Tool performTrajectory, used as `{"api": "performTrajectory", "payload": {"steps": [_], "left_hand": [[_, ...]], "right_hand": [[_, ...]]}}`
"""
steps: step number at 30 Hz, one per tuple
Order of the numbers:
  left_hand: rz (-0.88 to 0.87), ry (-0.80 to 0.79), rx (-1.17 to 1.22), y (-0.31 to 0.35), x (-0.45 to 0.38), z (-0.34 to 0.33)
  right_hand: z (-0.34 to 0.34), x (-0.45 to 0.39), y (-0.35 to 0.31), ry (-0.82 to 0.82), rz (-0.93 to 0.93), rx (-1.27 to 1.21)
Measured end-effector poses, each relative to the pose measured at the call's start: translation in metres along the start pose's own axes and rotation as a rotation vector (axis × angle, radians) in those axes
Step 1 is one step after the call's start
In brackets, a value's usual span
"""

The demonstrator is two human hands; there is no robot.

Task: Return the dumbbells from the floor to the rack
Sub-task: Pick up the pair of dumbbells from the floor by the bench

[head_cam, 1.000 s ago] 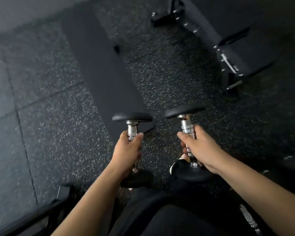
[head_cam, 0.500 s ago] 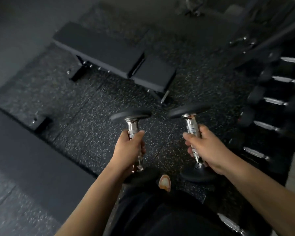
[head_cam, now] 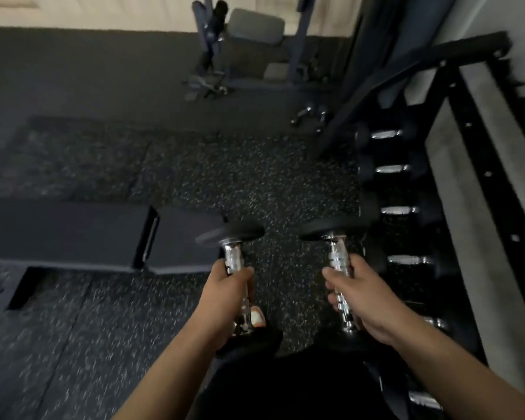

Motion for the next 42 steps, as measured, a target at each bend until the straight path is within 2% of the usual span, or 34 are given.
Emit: {"api": "performTrajectory", "payload": {"steps": [6,13,25,34,42], "left_hand": [[-0.011,-0.132,-0.170,0.082,-0.090,-0.065],[-0.032,-0.236,-0.317,0.157,-0.188,-0.175],[-0.086,-0.385,-0.456,0.255,-0.312,-0.354],[-0.080,-0.622,-0.552,0.310,-0.418,-0.466],[-0.015,-0.833,-0.755,0.355,-0.519,-0.564]], "right_hand": [[0.045,-0.069,-0.054,0.111,-0.034,-0.146],[0.127,-0.178,-0.092,0.220,-0.056,-0.245],[0.277,-0.304,-0.161,0.408,-0.081,-0.379],[0.340,-0.378,-0.187,0.648,-0.170,-0.517],[0.370,-0.440,-0.220,0.895,-0.305,-0.631]]}}
Point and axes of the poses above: each hand's wrist, its own x-axis away from the middle knuckle, its own z-axis out of the back of the hand, y = z × x, the point moved 4 cm from there along -x, towards the middle knuckle, and after that the axes turned 5 degrees about x, right-handed, at the moved point
